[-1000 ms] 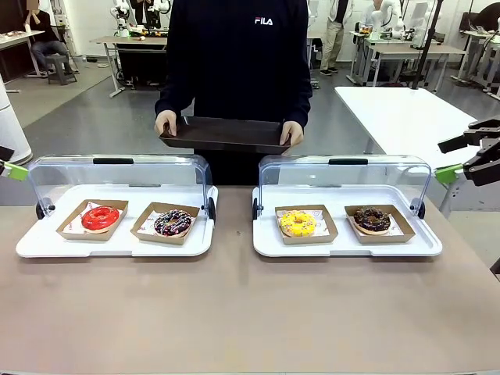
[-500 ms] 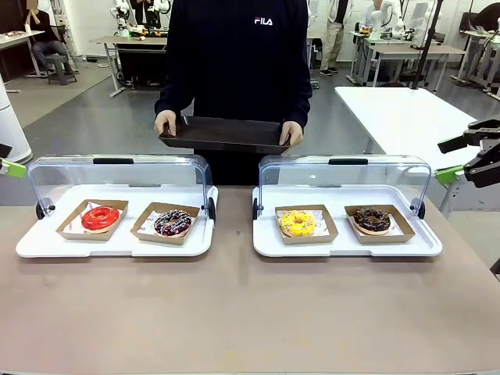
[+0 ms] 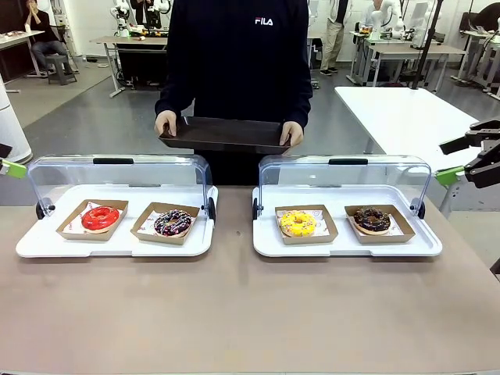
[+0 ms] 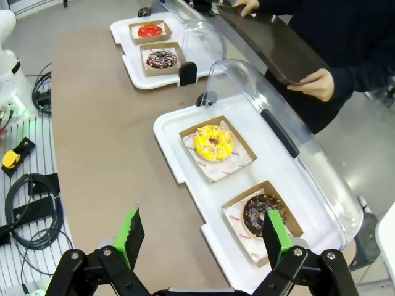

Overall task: Provide the desired donut to the person.
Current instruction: Pick up and lift the Paper togo box containing the Donut pointed at by the person.

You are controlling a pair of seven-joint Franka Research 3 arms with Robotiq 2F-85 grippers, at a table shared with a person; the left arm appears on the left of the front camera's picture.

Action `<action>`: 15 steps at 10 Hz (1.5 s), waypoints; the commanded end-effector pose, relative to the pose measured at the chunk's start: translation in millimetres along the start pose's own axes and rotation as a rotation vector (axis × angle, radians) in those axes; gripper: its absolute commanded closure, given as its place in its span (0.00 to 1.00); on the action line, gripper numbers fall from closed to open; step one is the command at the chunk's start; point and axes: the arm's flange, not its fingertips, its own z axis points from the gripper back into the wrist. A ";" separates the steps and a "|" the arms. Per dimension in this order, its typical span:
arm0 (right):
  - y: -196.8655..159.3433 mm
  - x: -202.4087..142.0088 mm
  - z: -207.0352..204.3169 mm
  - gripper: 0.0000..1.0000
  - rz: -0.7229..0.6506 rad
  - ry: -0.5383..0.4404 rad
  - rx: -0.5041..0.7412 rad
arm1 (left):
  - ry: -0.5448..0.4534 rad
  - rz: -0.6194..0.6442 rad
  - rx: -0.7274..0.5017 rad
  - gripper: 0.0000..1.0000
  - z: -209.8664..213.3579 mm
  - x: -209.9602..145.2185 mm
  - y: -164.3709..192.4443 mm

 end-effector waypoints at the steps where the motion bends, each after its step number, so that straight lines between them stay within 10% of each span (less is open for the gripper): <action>1: -0.9 0.0 -0.7 0.00 0.015 -0.024 0.014 | -0.002 0.003 -0.001 0.00 0.1 -0.7 0.6; 15: -0.9 0.0 -0.7 0.00 0.015 -0.024 0.014 | -0.002 0.003 -0.001 0.00 0.1 -0.7 0.6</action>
